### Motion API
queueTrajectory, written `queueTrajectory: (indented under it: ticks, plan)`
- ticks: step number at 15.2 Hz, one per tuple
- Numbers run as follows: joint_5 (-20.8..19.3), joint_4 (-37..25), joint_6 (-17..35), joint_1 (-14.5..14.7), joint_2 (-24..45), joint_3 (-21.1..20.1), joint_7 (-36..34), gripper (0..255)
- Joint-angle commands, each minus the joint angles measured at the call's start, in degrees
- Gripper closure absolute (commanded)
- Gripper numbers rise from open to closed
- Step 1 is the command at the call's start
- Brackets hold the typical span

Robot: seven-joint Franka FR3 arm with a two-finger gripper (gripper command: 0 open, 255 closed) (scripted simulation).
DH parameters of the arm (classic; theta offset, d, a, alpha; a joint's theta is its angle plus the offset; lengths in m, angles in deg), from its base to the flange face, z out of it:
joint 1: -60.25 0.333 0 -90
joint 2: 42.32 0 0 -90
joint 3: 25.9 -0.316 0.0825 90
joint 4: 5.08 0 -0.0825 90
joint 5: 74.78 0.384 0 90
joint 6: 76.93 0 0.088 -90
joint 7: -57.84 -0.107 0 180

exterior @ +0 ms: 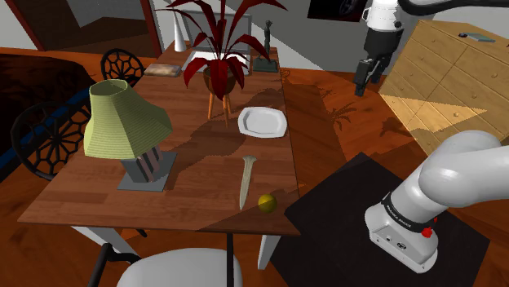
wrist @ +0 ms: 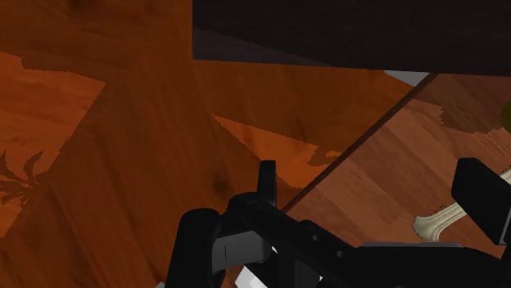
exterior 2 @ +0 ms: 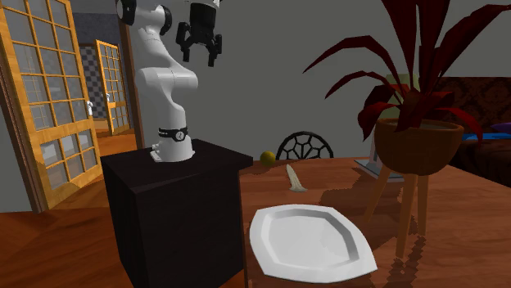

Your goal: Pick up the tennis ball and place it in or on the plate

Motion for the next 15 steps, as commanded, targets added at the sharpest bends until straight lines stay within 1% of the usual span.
queueTrajectory:
  ticks: [1,8,15]
  plan:
    - [0.0,0.0,0.0,0.0,0.0,0.0,0.0,0]
    - [4.8,7.9,9.5,3.7,2.1,-6.7,-7.0,0]
    - [9.2,12.5,20.6,7.4,9.0,-14.0,-14.0,0]
